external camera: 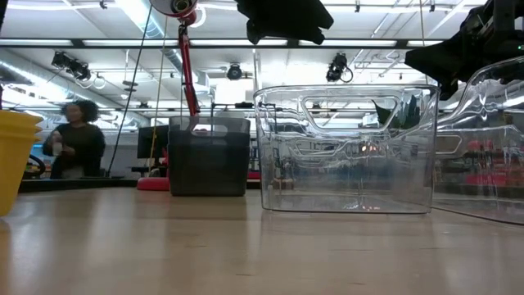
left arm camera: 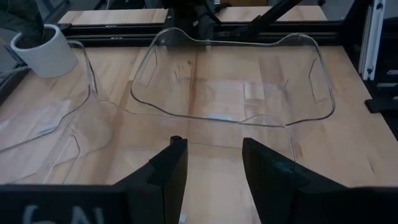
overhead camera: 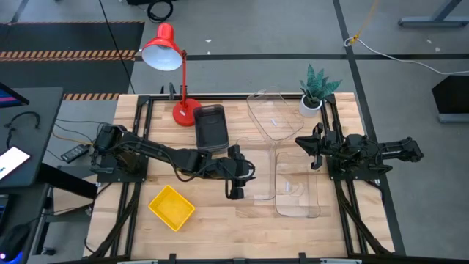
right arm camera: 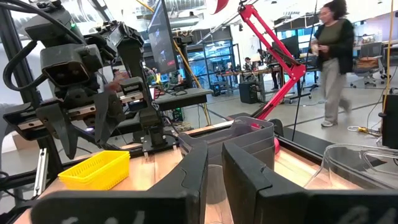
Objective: Stack baskets by color
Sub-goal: Stack the bottom right transparent bin on top of the bottom left transparent bin
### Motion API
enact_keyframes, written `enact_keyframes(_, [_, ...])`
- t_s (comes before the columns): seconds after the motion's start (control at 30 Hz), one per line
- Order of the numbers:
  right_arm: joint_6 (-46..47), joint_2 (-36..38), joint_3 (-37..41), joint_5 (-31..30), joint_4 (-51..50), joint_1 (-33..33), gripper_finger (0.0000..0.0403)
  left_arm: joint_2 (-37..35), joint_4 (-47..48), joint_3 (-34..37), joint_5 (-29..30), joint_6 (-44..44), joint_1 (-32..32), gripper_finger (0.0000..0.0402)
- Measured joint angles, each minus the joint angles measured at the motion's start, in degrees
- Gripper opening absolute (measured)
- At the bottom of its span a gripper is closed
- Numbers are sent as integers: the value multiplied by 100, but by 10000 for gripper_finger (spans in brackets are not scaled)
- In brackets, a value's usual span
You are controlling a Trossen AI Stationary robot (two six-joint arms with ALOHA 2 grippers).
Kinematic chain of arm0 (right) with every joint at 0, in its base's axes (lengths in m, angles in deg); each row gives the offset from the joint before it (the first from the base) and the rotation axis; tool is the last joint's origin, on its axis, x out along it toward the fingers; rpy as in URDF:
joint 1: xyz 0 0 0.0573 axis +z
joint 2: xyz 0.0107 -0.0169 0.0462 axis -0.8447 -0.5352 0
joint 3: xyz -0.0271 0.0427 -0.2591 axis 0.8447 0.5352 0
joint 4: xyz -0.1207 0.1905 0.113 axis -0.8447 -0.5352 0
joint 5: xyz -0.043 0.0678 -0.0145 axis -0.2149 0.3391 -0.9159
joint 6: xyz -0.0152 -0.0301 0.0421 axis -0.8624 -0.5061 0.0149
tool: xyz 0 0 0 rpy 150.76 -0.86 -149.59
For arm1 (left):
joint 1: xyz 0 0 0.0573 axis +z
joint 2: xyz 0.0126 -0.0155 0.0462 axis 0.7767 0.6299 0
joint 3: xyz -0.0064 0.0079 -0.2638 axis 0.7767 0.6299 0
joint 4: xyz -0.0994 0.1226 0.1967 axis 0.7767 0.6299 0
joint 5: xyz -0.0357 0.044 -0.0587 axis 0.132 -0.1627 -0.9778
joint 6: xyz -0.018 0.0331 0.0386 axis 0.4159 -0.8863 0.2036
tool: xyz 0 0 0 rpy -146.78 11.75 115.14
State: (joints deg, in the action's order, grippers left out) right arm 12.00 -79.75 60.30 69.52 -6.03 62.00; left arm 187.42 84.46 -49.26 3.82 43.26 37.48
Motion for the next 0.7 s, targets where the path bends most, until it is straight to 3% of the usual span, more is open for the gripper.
enact_keyframes(0.37, [0, 0, 0, 0, 0, 0, 54, 0, 25, 0, 50, -770, 185, 160])
enact_keyframes(0.7, [0, 0, 0, 2, 0, 0, 54, 0, 580, 0, 50, -600, 407, 160])
